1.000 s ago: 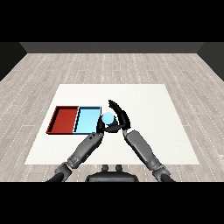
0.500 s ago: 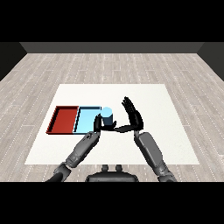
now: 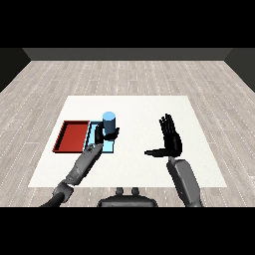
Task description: Pick the blue can and put it in the blue box
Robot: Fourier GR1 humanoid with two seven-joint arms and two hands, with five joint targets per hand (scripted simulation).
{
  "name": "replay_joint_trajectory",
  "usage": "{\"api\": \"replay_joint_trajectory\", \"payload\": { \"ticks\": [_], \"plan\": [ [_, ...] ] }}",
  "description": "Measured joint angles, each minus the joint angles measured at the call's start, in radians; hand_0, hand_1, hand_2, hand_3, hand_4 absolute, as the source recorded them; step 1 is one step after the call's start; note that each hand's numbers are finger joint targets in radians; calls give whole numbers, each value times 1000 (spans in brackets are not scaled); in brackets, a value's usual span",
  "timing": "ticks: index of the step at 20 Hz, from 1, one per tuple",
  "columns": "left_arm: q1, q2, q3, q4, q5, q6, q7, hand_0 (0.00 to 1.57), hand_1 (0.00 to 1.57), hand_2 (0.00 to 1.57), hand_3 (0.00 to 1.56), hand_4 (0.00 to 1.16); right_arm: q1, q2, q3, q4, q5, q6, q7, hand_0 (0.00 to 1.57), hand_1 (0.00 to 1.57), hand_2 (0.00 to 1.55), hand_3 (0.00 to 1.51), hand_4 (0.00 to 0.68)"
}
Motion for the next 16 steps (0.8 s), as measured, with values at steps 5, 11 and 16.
{"api": "replay_joint_trajectory", "payload": {
  "ticks": [5,11,16],
  "plan": [
    [-49,92,59,144,-13,-28,74,1571,1571,1553,1474,1075,13,-10,-53,12,-22,16,-20,0,0,0,0,0],
    [-152,112,97,412,-50,-86,100,1571,1571,1569,1486,1047,-6,2,-93,59,-55,41,-29,0,0,0,0,0],
    [-238,71,102,621,-93,-87,132,1571,1571,1570,1465,981,-20,23,-106,112,-64,48,-41,0,0,0,0,0]
  ]
}}
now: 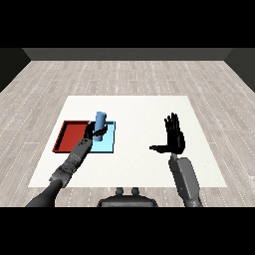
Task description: Pick the blue can and put it in the blue box
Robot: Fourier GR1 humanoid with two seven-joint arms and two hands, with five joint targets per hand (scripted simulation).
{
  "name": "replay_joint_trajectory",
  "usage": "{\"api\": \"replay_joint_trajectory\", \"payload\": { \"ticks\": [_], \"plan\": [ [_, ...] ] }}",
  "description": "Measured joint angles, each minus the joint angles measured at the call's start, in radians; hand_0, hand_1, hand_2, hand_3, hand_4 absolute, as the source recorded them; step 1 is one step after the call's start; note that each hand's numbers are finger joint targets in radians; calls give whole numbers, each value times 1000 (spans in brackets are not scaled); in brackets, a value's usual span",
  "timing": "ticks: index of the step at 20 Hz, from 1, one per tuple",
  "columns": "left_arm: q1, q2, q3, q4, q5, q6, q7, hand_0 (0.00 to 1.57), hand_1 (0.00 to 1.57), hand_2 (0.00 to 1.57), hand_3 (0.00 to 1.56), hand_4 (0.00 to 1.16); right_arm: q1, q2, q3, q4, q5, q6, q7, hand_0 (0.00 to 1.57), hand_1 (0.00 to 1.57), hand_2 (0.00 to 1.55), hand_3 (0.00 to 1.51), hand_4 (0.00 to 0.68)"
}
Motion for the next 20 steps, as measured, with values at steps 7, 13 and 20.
{"api": "replay_joint_trajectory", "payload": {
  "ticks": [7,13,20],
  "plan": [
    [-18,-48,66,167,24,16,-1,804,804,890,1140,753,-23,-8,-45,78,-9,18,-22,0,0,0,0,0],
    [-35,-48,83,241,20,-7,53,0,0,0,0,0,-1,-20,-73,52,-50,57,-16,0,0,0,0,0],
    [-56,-47,88,248,4,98,66,0,0,0,0,0,11,-12,-60,17,-26,56,-17,0,0,0,0,0]
  ]
}}
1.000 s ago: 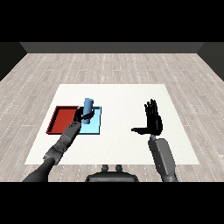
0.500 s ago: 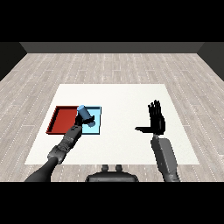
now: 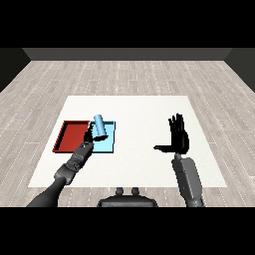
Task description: Pick the blue can and put it in the blue box
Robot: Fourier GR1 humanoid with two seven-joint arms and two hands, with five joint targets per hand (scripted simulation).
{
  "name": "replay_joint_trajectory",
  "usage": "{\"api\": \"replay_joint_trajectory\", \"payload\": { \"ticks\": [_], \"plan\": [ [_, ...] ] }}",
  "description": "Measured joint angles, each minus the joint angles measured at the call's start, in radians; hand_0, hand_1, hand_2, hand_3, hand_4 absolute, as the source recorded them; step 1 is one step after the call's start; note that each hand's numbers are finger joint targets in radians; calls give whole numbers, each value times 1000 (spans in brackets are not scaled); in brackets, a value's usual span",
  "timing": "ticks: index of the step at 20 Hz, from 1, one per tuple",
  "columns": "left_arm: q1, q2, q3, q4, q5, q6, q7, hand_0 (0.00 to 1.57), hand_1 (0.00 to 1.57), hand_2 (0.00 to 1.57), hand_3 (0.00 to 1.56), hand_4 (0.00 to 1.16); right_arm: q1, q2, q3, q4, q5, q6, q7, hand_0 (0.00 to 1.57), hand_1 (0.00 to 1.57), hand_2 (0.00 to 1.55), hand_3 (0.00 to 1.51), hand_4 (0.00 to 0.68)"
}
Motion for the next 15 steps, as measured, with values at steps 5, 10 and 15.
{"api": "replay_joint_trajectory", "payload": {
  "ticks": [5,10,15],
  "plan": [
    [12,12,64,-105,52,39,-149,0,0,0,0,0,6,16,22,-1,25,-4,-13,0,0,0,0,0],
    [18,-2,93,-311,93,-100,-381,0,0,0,0,0,13,1,27,2,40,6,-13,0,0,0,0,0],
    [113,-19,74,-495,139,-363,-506,0,0,0,0,0,39,-18,38,31,57,32,-16,0,0,0,0,0]
  ]
}}
